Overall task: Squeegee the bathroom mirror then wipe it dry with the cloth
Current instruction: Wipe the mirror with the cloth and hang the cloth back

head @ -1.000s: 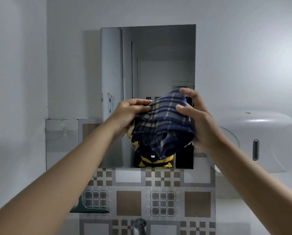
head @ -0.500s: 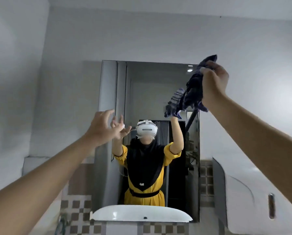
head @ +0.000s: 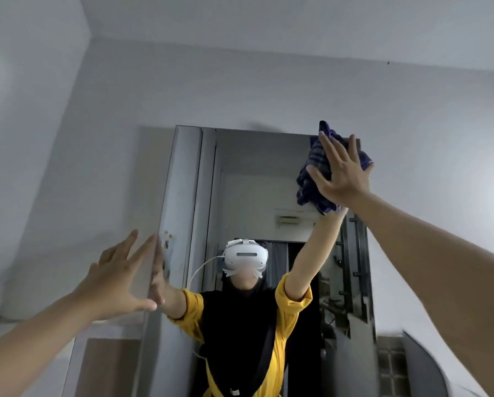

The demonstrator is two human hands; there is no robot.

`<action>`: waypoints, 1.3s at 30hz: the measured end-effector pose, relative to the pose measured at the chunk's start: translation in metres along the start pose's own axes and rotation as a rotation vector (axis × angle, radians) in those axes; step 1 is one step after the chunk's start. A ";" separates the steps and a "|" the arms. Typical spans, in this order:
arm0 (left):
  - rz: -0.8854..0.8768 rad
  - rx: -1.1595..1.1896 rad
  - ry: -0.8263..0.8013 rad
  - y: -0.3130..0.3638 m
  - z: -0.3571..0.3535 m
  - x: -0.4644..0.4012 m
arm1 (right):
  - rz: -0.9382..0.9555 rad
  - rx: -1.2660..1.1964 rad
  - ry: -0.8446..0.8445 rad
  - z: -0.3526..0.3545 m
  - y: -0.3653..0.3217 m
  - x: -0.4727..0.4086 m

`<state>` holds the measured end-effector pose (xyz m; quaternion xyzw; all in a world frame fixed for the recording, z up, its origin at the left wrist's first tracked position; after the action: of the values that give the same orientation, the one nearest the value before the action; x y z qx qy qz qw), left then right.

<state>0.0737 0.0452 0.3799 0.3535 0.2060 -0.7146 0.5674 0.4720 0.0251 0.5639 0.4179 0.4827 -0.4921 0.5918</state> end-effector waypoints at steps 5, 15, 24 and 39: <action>-0.020 0.034 0.015 -0.003 -0.010 -0.007 | -0.039 0.012 0.123 -0.026 -0.040 -0.009; -0.138 0.055 0.016 0.015 -0.014 -0.013 | 0.078 -0.031 0.168 -0.065 -0.167 -0.027; -0.180 0.084 0.008 0.027 -0.034 -0.008 | 0.342 0.050 0.021 -0.082 -0.198 0.012; -0.032 0.062 0.037 -0.006 -0.021 -0.004 | 0.231 0.094 0.107 -0.048 -0.071 0.051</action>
<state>0.0747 0.0646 0.3683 0.3808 0.2002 -0.7230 0.5406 0.3973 0.0508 0.5033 0.5235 0.4385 -0.4200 0.5977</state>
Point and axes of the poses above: each hand's wrist, its own x-axis away from the middle knuckle, its own z-axis out of the back of the hand, y = z × x, the point moved 1 cm from there along -x, towards the middle knuckle, and after that the axes turned 1 degree about x, right-handed, at the moved point
